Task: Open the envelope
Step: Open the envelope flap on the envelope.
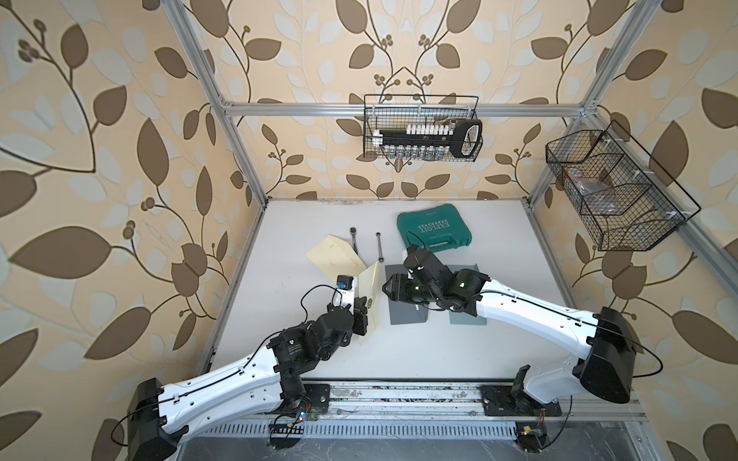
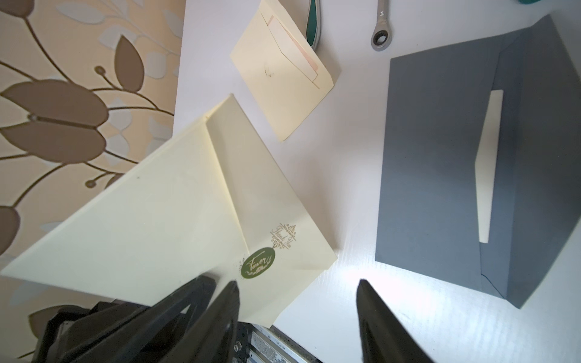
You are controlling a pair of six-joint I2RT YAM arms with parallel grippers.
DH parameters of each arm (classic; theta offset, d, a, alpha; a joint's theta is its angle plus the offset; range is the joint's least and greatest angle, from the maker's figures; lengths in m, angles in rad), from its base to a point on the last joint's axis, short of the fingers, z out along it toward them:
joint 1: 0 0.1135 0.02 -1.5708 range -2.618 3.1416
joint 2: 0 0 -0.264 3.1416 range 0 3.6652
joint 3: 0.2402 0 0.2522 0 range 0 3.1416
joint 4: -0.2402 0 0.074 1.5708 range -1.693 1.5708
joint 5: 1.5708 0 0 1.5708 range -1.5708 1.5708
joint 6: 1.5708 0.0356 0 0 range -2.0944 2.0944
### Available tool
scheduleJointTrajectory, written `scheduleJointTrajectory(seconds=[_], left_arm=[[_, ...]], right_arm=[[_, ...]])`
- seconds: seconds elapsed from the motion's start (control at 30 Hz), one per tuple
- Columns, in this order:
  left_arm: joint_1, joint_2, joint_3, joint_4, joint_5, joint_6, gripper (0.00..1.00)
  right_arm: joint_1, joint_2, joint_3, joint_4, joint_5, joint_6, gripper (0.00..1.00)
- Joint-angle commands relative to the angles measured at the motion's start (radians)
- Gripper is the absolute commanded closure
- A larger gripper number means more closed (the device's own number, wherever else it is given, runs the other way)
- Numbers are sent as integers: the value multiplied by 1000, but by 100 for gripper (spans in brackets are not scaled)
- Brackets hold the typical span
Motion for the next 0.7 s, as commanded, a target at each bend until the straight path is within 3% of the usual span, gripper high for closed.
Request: scheduleJointTrajectory(seconds=[0.0,0.23,0.67], left_arm=[[-4,-26,-3,26,-19,3,100],[-3,-24,-10,52,15,77,100],[-2,-14,-9,63,28,68,100]], right_arm=[[17,9,33,-50,28,13,41],[30,6,44,-51,45,23,40],[47,23,69,-64,43,30,39]])
